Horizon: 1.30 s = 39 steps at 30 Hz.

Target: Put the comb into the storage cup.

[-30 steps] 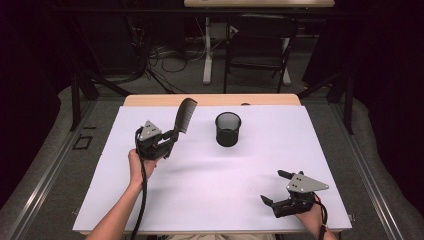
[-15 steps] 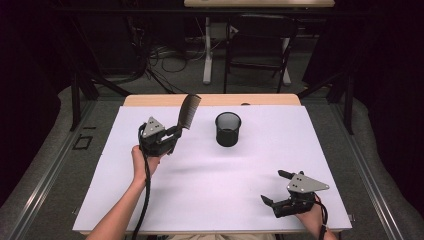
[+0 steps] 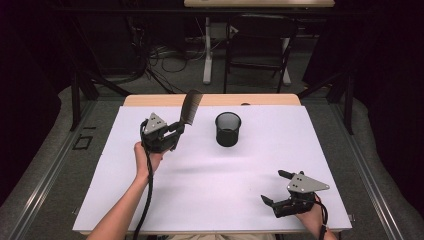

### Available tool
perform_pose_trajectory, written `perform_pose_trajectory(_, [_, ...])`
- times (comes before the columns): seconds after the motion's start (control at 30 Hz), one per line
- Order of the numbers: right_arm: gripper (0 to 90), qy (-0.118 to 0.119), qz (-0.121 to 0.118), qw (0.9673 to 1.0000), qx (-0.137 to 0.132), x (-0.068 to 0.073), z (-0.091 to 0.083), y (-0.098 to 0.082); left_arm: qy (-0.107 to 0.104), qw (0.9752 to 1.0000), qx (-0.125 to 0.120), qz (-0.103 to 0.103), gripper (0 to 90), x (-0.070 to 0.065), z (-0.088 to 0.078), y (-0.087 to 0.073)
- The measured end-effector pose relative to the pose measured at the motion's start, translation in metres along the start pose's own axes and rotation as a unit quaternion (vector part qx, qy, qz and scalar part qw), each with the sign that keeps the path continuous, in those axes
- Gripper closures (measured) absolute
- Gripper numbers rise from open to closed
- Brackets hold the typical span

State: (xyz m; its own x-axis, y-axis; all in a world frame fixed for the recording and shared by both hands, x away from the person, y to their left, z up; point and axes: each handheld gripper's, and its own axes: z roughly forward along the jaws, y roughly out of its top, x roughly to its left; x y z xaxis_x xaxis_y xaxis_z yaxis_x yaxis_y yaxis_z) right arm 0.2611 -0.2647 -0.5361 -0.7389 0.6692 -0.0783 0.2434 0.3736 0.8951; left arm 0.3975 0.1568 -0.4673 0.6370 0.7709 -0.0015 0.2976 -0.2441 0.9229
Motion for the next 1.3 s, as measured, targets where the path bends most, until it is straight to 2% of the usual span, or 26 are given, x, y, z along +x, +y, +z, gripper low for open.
perform_pose_trajectory(0.63, [0.0, 0.0, 0.0, 1.0, -0.001, 0.0, 0.0, 0.0, -0.003, 0.9998, -0.017, 0.007, 72.6, -0.006, 0.009, 0.02])
perform_pose_trajectory(1.3, [0.0, -0.001, 0.0, 1.0, -0.001, -0.001, -0.001, 0.0, -0.003, 0.9994, -0.033, 0.001, 72.5, -0.007, 0.02, 0.025])
